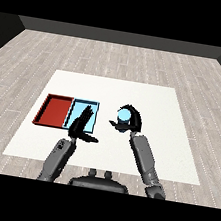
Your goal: Pick the blue can and put it in the blue box
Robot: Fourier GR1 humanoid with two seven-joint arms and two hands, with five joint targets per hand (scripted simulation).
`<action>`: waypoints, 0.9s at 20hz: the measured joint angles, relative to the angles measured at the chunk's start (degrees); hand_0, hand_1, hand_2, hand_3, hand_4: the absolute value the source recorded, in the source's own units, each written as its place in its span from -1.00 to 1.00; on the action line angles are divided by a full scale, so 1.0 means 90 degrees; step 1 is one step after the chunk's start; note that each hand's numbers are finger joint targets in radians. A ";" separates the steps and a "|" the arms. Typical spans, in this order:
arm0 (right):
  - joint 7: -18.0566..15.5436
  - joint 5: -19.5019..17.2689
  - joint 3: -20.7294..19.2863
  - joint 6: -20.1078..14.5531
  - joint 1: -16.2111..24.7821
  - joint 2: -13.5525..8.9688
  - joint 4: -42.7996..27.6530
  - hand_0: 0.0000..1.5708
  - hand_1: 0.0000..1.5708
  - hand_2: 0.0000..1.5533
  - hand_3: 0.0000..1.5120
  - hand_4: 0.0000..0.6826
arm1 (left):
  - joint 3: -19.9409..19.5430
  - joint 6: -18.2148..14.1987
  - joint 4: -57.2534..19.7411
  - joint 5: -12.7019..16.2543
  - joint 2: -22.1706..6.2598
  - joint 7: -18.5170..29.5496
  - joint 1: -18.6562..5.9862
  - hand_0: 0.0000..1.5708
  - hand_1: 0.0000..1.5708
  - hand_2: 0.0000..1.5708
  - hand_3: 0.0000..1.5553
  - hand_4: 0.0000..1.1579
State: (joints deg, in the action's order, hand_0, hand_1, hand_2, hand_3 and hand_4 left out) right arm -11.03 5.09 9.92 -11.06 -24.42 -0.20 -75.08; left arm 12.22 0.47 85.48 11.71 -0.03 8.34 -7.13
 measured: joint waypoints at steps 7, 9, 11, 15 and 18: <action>0.0036 -0.0016 0.0352 -0.0157 -0.0191 0.0013 0.0035 0.83 0.83 0.87 0.89 0.78 | 0.0246 -0.0375 -0.0306 -0.0158 0.0002 -0.0144 -0.0358 -1.00 -1.00 -1.00 -1.00 -1.00; 0.0013 -0.0011 0.0450 -0.0194 -0.0164 0.0016 0.0036 0.82 0.82 0.87 0.88 0.81 | 0.0417 -0.0588 -0.0524 -0.0173 0.0002 -0.0065 -0.0549 -1.00 -1.00 -1.00 -1.00 -1.00; -0.0052 0.0034 0.0487 -0.0150 -0.0249 0.0018 0.0134 0.82 0.82 0.88 0.89 0.84 | 0.0612 -0.0769 -0.0725 -0.0196 0.0003 0.0083 -0.0618 -1.00 -1.00 -1.00 -1.00 -1.00; 0.0038 0.0050 0.0643 -0.0203 -0.0252 0.0010 -0.0009 0.83 0.83 0.88 0.89 0.81 | 0.0874 -0.1063 -0.1212 0.0036 0.0003 0.0183 -0.1013 -1.00 -1.00 -1.00 -1.00 -1.00; 0.0054 0.0100 0.0740 -0.0318 -0.0413 0.0015 0.0088 0.82 0.82 0.89 0.89 0.80 | 0.0920 -0.1080 -0.1312 0.0134 0.0003 0.0120 -0.1131 -1.00 -1.00 -1.00 -1.00 -1.00</action>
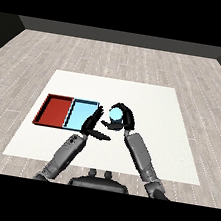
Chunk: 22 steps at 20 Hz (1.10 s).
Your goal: Pick the blue can and put it in the blue box
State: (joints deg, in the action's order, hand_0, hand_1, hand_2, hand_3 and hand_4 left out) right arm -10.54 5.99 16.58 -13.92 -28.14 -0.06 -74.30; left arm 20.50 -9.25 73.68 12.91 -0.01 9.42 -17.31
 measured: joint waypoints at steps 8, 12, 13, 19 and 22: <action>0.0055 -0.0027 0.0471 -0.0298 0.0073 0.0005 -0.0288 0.83 0.83 0.88 0.88 0.83 | 0.0344 -0.0258 -0.0200 0.0227 -0.0009 0.0141 -0.0081 -1.00 -1.00 -1.00 -1.00 -1.00; 0.0026 0.0001 0.0526 -0.0243 0.0056 0.0006 -0.0280 0.82 0.82 0.89 0.88 0.81 | 0.0527 -0.0365 -0.0471 0.0394 -0.0004 0.0404 -0.0184 -1.00 -1.00 -1.00 -1.00 -1.00; -0.0001 0.0018 0.0471 -0.0191 0.0026 0.0006 -0.0214 0.83 0.83 0.89 0.88 0.80 | 0.0535 -0.0347 -0.0476 0.0391 -0.0003 0.0417 -0.0198 -1.00 -1.00 -1.00 -1.00 -1.00; -0.0196 0.0163 0.0594 -0.0076 0.0153 0.0000 -0.0167 0.87 0.87 0.89 0.87 0.71 | 0.0525 -0.0332 -0.0689 0.0406 -0.0011 0.0473 -0.0362 -1.00 -1.00 -1.00 -1.00 -1.00; -0.0158 0.0172 0.0536 -0.0017 0.0071 0.0003 -0.0110 0.85 0.85 0.88 0.87 0.68 | 0.0348 -0.0208 -0.0602 0.0313 -0.0011 0.0296 -0.0456 -1.00 -1.00 -1.00 -1.00 -1.00</action>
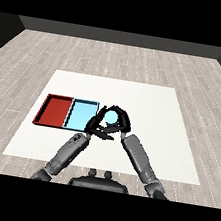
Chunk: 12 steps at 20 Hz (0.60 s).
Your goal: Pick the blue can and put it in the blue box
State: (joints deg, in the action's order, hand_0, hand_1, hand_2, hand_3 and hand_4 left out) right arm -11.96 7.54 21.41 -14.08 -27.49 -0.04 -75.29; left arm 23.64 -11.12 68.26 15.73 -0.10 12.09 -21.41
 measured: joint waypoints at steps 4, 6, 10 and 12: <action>0.0087 0.0102 0.0366 -0.0354 -0.0060 0.0002 -0.0088 0.86 0.86 0.86 0.85 0.63 | 0.0196 -0.0109 0.0112 0.0106 0.0007 0.0055 0.0051 -1.00 -1.00 -1.00 -1.00 -1.00; 0.0009 0.0202 0.0501 -0.0458 -0.0203 0.0002 0.0066 0.88 0.88 0.88 0.84 0.59 | 0.0257 -0.0120 -0.0038 0.0197 0.0008 0.0229 -0.0005 -1.00 -1.00 -1.00 -1.00 -1.00; -0.0087 0.0270 0.0422 -0.0284 -0.0187 0.0002 0.0109 0.91 0.91 0.89 0.86 0.56 | 0.0341 -0.0396 -0.0081 0.0085 0.0010 0.0072 -0.0195 -1.00 -1.00 -1.00 -1.00 -0.70; -0.0074 0.0324 0.0518 -0.0311 -0.0195 0.0003 0.0094 0.92 0.92 0.89 0.86 0.65 | 0.0374 -0.0558 -0.0210 0.0056 0.0010 0.0020 -0.0271 -1.00 -1.00 -1.00 -1.00 -1.00</action>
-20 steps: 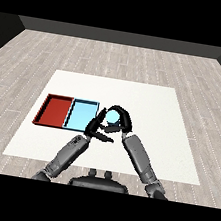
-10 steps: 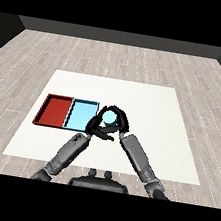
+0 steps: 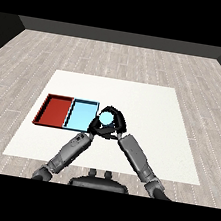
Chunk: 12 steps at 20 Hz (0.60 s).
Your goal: Pick the blue can and put it in the blue box
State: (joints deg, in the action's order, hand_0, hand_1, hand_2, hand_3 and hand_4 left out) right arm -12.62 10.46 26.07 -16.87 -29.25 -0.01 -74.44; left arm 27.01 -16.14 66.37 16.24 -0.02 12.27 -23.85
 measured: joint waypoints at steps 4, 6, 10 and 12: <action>0.0056 0.0159 0.0237 -0.0242 -0.0031 -0.0053 -0.0077 0.90 0.90 0.88 0.86 0.67 | 0.0344 -0.0540 -0.0383 0.0103 -0.0066 -0.0034 -0.0317 -1.00 -1.00 -1.00 -1.00 -1.00; 0.0131 0.0113 0.0280 -0.0298 -0.0010 -0.0093 -0.0189 0.88 0.88 0.88 0.85 0.66 | 0.0423 -0.0624 -0.0516 0.0030 -0.0102 -0.0069 -0.0453 -1.00 -1.00 -1.00 -1.00 -1.00; 0.0026 0.0142 0.0175 -0.0161 -0.0054 -0.0100 -0.0068 0.89 0.89 0.88 0.86 0.64 | 0.0477 -0.0869 -0.0563 -0.0313 -0.0131 0.0001 -0.0497 0.14 0.14 0.23 0.10 0.12; 0.0014 0.0155 0.0210 -0.0184 -0.0050 -0.0095 -0.0089 0.89 0.89 0.88 0.86 0.71 | 0.0409 -0.0899 -0.0588 -0.0178 -0.0113 0.0035 -0.0477 -0.07 -0.07 -0.09 -0.46 0.20</action>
State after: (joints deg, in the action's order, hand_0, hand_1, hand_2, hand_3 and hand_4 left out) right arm -12.50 11.86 27.97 -18.53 -29.69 -0.87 -75.24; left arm 30.69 -24.23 61.07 14.64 -1.03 12.59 -28.15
